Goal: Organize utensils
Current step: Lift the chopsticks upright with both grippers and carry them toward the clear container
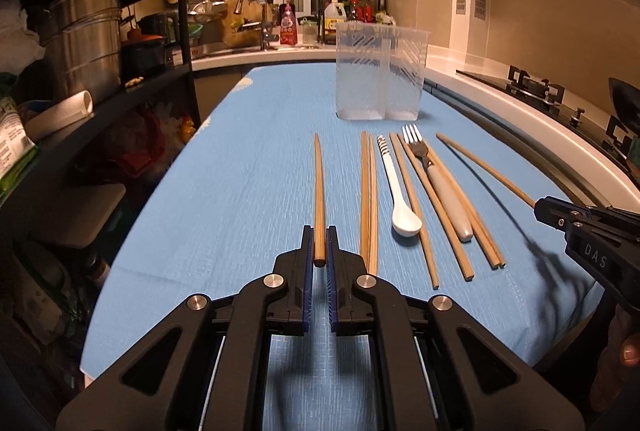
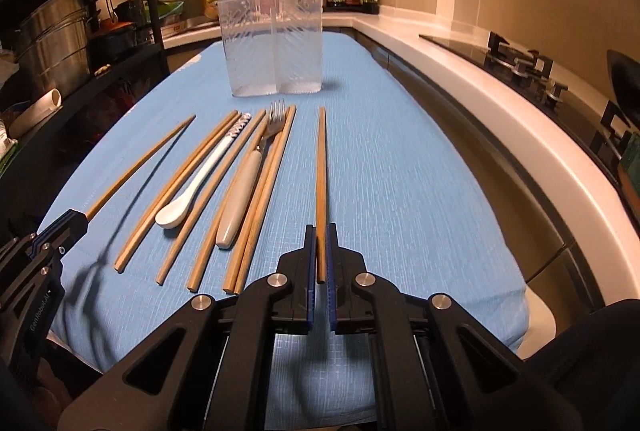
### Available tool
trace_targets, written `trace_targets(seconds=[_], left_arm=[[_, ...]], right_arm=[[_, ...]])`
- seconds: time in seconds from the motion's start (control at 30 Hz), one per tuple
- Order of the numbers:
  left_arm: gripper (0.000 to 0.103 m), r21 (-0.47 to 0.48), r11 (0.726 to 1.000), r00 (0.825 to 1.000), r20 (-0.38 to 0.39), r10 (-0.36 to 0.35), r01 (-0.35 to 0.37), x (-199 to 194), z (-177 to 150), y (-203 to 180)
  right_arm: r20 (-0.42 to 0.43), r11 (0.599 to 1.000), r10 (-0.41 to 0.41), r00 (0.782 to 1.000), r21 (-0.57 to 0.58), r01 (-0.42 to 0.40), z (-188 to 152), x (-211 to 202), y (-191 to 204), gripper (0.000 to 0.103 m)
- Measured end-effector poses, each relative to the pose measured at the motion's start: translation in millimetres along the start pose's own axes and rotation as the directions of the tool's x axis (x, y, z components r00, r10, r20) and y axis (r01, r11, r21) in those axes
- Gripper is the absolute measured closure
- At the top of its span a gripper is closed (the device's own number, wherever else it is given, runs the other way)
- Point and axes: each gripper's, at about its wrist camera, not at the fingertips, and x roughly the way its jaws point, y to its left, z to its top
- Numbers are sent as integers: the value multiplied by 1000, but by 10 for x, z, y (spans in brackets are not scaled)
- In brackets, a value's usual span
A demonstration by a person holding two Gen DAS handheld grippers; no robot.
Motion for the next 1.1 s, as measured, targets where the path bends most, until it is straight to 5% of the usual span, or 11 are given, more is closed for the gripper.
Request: trace_targets(seconds=[0.53, 0.9, 1.1], left_arm=[[97, 10, 999, 984, 177, -34, 33, -472, 602, -9], [97, 13, 999, 971, 237, -44, 42, -436, 1188, 15], [97, 4, 997, 977, 197, -80, 81, -285, 1577, 29]], right_arm=[[210, 997, 8, 978, -73, 8, 556, -690, -51, 98], [299, 998, 26, 954, -63, -7, 1181, -842, -89, 98], [312, 997, 54, 949, -63, -36, 1520, -789, -102, 98]])
